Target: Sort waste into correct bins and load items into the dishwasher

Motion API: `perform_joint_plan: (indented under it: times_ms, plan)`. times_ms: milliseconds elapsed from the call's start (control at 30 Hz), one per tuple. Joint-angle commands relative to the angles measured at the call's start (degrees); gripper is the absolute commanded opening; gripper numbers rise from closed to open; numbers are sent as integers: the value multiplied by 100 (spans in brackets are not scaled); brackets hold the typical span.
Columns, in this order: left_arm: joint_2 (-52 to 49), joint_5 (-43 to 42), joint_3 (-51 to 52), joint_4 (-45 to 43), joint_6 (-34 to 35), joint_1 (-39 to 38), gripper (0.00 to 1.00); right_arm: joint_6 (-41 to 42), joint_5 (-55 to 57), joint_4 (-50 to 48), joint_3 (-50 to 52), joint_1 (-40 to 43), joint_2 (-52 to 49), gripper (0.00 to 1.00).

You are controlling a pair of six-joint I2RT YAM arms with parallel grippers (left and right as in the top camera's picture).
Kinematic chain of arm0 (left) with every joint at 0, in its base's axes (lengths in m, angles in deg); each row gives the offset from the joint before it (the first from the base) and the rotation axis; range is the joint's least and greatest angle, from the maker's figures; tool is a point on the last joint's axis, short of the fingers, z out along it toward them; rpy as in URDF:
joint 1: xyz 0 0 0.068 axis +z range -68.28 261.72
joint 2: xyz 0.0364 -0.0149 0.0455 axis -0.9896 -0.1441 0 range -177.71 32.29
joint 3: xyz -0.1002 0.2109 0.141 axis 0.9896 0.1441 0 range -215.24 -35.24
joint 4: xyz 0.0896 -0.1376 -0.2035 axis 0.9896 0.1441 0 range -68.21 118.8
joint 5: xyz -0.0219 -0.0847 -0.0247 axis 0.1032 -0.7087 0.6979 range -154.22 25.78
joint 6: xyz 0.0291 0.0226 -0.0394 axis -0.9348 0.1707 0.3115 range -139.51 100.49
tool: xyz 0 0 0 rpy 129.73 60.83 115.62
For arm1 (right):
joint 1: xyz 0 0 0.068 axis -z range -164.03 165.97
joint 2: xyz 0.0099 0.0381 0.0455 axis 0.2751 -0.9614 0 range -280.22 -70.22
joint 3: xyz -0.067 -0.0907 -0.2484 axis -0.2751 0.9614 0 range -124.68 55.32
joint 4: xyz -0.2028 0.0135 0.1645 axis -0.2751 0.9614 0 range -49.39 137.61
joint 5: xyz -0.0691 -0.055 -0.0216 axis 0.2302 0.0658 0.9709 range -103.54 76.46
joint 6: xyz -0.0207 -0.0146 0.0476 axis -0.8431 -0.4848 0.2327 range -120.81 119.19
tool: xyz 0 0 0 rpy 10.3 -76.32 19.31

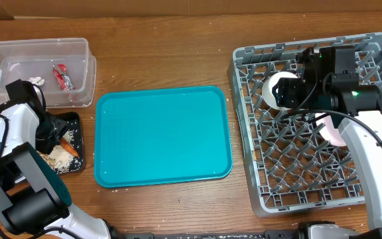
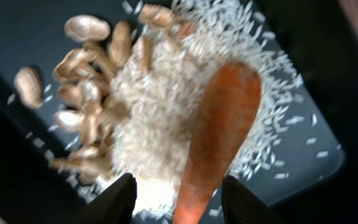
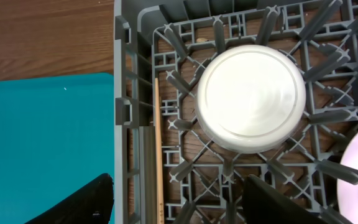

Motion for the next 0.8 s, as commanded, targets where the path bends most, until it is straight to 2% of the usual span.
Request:
perform_joint_plan:
  times_ms: [0, 133, 233, 367, 433, 633, 767]
  plan:
    - [417, 76, -372, 422, -20, 20, 47, -17, 46, -9, -153, -15, 17, 69]
    - [964, 146, -433, 1429, 297, 61, 47, -15, 46, 33, -153, -15, 17, 67]
    - [1266, 164, -426, 1904, 450, 205, 43, -17, 44, 61, -153, -15, 17, 66]
    - [1403, 352, -426, 2149, 448, 546, 21, -17, 46, 52, -153, -15, 17, 66]
    - [1394, 339, -385, 2186, 450, 761, 4, -17, 46, 52, -153, -15, 17, 66]
    - [1394, 234, 227, 1860, 542, 1412, 4, -15, 111, 52, -153, -15, 17, 66]
    - [1394, 278, 990, 1117, 540, 1834, 4, -17, 177, 48, -153, -15, 17, 66]
